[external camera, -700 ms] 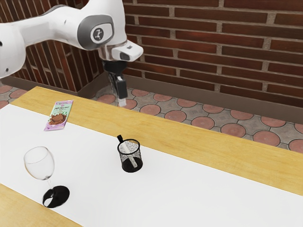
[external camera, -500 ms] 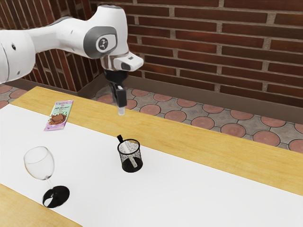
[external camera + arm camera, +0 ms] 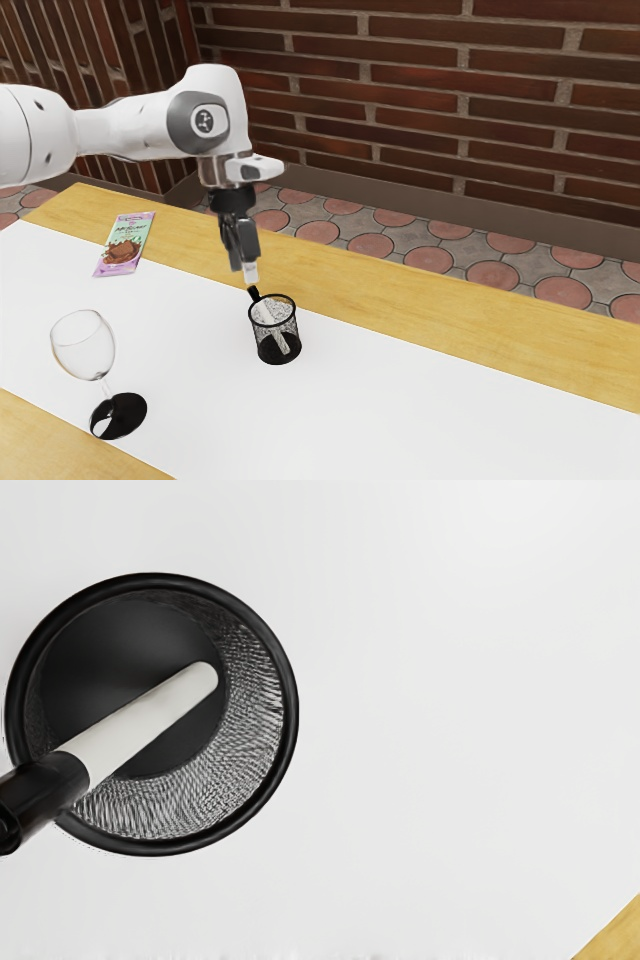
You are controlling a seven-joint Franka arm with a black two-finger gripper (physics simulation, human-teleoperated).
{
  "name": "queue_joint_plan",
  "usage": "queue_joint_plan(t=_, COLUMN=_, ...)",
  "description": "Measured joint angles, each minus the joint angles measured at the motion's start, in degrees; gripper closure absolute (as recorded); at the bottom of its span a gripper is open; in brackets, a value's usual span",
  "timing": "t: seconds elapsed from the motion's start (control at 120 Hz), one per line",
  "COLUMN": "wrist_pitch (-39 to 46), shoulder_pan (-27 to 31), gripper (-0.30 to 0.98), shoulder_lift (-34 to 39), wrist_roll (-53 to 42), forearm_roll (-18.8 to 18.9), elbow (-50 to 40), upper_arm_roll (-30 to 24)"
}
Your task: Take the marker out of the pen holder and place it to the left of the pen holder.
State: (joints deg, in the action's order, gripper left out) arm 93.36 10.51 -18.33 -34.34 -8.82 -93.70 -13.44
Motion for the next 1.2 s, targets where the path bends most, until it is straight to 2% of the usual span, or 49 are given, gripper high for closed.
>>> queue_joint_plan(t=0.3, wrist_pitch=-2.21, shoulder_pan=4.77, gripper=0.0, shoulder_lift=-6.41, wrist_roll=-1.75, forearm_roll=-5.34, elbow=2.45, upper_arm_roll=-0.07)
queue_joint_plan(t=0.55, wrist_pitch=-2.68, shoulder_pan=5.16, gripper=0.01, shoulder_lift=-12.6, wrist_roll=-4.05, forearm_roll=-6.59, elbow=7.31, upper_arm_roll=-0.14)
queue_joint_plan(t=0.825, wrist_pitch=-2.83, shoulder_pan=5.25, gripper=0.26, shoulder_lift=-13.73, wrist_roll=-5.56, forearm_roll=-6.72, elbow=7.63, upper_arm_roll=-0.33)
queue_joint_plan(t=1.2, wrist_pitch=-0.9, shoulder_pan=4.81, gripper=0.42, shoulder_lift=-14.18, wrist_roll=-6.34, forearm_roll=-6.44, elbow=8.41, upper_arm_roll=-0.3)
